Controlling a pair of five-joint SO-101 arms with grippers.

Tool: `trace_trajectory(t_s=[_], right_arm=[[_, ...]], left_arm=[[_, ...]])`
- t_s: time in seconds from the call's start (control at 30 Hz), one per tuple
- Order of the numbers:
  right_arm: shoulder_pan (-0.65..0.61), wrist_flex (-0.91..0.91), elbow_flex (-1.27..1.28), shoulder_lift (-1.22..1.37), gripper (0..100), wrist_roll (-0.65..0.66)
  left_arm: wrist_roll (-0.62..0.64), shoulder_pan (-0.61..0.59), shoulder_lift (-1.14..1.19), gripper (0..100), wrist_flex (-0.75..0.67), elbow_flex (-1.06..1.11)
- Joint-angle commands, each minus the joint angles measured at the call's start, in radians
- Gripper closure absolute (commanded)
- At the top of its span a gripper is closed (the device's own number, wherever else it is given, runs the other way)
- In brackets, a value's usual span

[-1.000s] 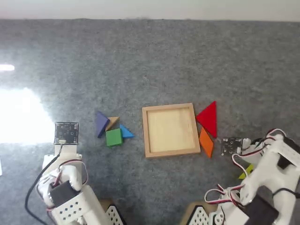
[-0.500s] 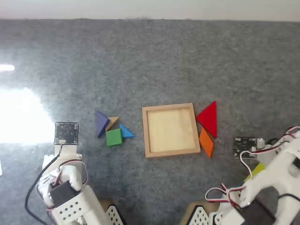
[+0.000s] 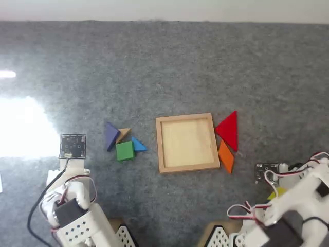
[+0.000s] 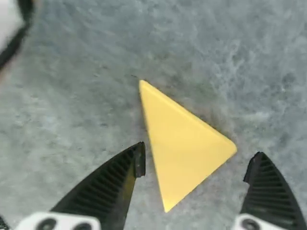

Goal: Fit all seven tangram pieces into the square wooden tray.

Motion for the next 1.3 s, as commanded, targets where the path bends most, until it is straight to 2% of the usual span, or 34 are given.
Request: trace_trajectory(t_s=[0.0, 0.27, 0.63, 0.8, 0.97, 1.27], right_arm=[[-0.022, -0.087, -0.037, 0.087, 65.6, -0.043], [-0.027, -0.101, -0.094, 0.277, 65.9, -0.058], [0.05, -0.18, -0.094, 0.302, 66.0, -0.132], [0.008, -0.122, -0.084, 0.302, 66.6, -0.137], [-0.027, -0.122, -0.064, 0.292, 74.3, -0.135], [-0.054, -0.12, -0.061, 0.302, 74.5, -0.135]], left_arm=[[0.009, 0.008, 0.002, 99, 0.008, -0.007], [0.009, 0.008, 0.002, 99, 0.008, -0.007], [0.009, 0.008, 0.002, 99, 0.008, -0.007], [0.009, 0.008, 0.002, 99, 0.008, -0.007], [0.009, 0.008, 0.002, 99, 0.008, -0.007], [0.009, 0.008, 0.002, 99, 0.008, -0.007]])
